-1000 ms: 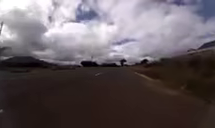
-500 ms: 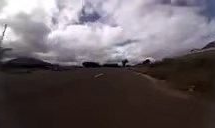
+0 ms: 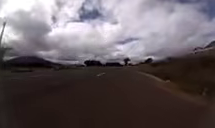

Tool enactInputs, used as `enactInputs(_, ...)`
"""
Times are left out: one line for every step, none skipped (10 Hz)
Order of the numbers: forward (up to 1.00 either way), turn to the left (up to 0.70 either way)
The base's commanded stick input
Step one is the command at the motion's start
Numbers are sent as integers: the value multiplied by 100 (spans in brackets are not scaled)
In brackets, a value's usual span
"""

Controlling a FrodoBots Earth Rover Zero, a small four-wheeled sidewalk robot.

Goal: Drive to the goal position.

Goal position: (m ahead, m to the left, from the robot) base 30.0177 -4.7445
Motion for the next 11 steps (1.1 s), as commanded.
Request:
enactInputs(70,0)
enactInputs(70,0)
enactInputs(70,0)
enactInputs(70,0)
enactInputs(70,0)
enactInputs(70,0)
enactInputs(70,0)
enactInputs(70,0)
enactInputs(70,0)
enactInputs(70,0)
enactInputs(70,0)
